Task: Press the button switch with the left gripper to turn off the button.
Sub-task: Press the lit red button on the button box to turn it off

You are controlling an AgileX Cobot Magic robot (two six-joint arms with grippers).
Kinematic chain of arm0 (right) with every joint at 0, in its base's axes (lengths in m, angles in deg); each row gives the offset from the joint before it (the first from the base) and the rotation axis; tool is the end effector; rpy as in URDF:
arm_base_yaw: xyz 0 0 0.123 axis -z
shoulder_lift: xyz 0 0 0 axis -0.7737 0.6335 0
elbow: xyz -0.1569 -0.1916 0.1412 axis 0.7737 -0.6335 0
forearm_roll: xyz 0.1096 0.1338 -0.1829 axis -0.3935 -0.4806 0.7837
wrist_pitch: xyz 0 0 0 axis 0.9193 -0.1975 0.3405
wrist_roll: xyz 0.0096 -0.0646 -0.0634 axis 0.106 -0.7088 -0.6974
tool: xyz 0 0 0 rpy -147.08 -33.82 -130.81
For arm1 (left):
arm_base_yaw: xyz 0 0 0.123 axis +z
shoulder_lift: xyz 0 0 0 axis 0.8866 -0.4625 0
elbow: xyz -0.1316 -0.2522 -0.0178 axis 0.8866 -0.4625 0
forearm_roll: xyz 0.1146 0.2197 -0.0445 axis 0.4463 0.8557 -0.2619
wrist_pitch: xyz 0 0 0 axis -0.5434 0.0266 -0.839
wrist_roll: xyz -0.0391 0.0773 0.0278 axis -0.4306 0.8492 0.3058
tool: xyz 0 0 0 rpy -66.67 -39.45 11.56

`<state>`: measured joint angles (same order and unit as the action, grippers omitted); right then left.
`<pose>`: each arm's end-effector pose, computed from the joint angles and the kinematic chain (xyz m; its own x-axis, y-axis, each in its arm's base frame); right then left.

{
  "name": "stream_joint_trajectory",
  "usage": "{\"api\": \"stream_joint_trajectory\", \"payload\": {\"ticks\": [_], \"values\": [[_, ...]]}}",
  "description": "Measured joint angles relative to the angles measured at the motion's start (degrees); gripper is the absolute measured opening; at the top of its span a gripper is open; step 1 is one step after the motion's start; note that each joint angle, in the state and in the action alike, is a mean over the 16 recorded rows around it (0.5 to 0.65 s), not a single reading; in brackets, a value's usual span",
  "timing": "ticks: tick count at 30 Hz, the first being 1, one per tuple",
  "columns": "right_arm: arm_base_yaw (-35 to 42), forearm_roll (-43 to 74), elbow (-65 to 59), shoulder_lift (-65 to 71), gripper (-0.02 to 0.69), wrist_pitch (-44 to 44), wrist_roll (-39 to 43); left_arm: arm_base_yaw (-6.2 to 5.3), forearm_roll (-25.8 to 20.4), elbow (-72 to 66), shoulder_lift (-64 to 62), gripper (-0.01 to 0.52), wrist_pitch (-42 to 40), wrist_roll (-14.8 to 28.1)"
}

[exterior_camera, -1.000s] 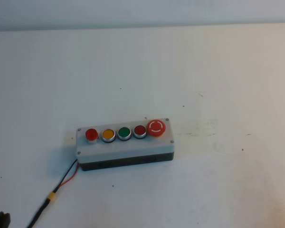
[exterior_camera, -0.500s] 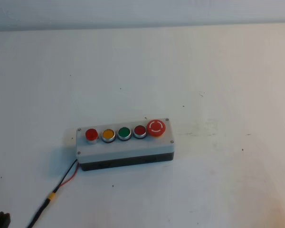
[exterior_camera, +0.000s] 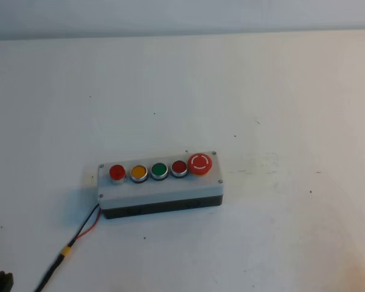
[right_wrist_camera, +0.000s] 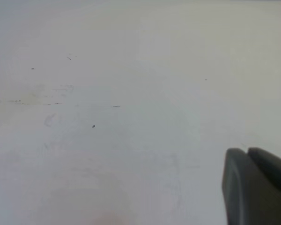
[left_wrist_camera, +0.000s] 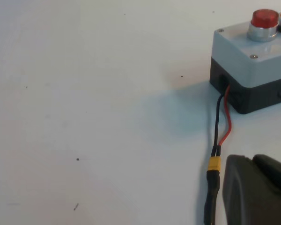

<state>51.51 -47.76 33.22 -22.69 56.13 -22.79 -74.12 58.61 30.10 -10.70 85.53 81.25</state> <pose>0.0533 0.0069 0.1754 -0.2546 0.0317 -0.9665 -0.0597 0.9970 0.0484 0.0507 -0.0116 0.1700 -0.2684 0.2245 -0.9368 0.2613 0.9530 0.1536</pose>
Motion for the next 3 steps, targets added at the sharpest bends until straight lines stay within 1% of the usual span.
{"api": "stream_joint_trajectory", "payload": {"ticks": [3], "values": [[0.0,0.0,0.0,0.0,-0.016,0.0,0.0,0.00,0.0,0.0,0.0,-0.002,0.0,0.0]]}}
